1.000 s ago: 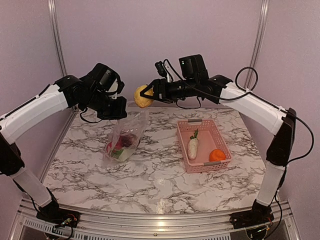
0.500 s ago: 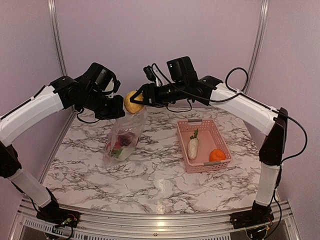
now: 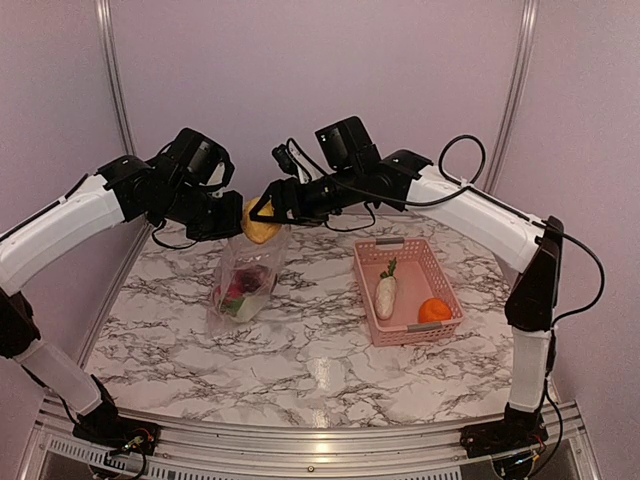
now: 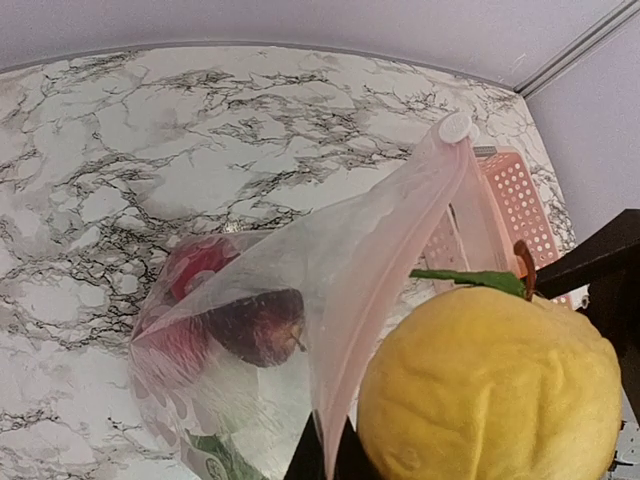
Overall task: Place the food in the zip-top bag and seal the zipper
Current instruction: Place the fake fruit in the zipper food storage bag, then move the fake fruit to the bin.
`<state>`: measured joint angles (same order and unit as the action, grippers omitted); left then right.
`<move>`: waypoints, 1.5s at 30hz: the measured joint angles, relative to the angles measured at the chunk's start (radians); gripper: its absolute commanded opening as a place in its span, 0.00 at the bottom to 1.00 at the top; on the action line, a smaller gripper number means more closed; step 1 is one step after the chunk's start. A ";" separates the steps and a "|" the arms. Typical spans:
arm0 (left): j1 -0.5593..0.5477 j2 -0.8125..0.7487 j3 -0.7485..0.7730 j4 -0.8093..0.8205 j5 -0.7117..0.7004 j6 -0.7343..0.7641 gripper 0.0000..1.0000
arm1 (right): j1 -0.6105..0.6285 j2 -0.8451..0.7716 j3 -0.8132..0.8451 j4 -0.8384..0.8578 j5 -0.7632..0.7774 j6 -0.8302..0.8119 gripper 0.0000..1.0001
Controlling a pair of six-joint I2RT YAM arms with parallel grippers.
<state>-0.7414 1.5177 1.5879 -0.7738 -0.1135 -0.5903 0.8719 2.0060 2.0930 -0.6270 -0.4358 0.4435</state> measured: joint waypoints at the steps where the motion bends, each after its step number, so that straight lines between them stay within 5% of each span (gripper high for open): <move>1: 0.000 -0.002 -0.002 0.004 -0.001 -0.002 0.00 | 0.001 0.005 0.010 -0.008 -0.001 0.000 0.85; 23: 0.024 -0.004 -0.002 0.023 0.008 0.011 0.00 | -0.030 -0.015 0.021 -0.099 0.157 0.010 0.64; 26: 0.026 -0.004 -0.002 0.026 0.016 0.012 0.00 | -0.031 -0.013 0.008 -0.119 0.160 0.008 0.56; 30: 0.029 -0.003 -0.002 0.029 0.026 0.014 0.00 | -0.031 0.001 0.008 -0.137 0.153 0.003 0.27; 34: 0.031 -0.003 -0.002 0.029 0.027 0.019 0.15 | -0.036 0.019 0.017 -0.151 0.150 -0.003 0.06; 45: 0.035 -0.009 -0.002 0.017 0.074 0.035 0.14 | -0.065 0.023 0.038 -0.143 0.122 0.017 0.00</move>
<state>-0.7067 1.5085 1.5860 -0.7567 -0.0399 -0.5556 0.8070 2.0293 2.1307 -0.7696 -0.3138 0.4603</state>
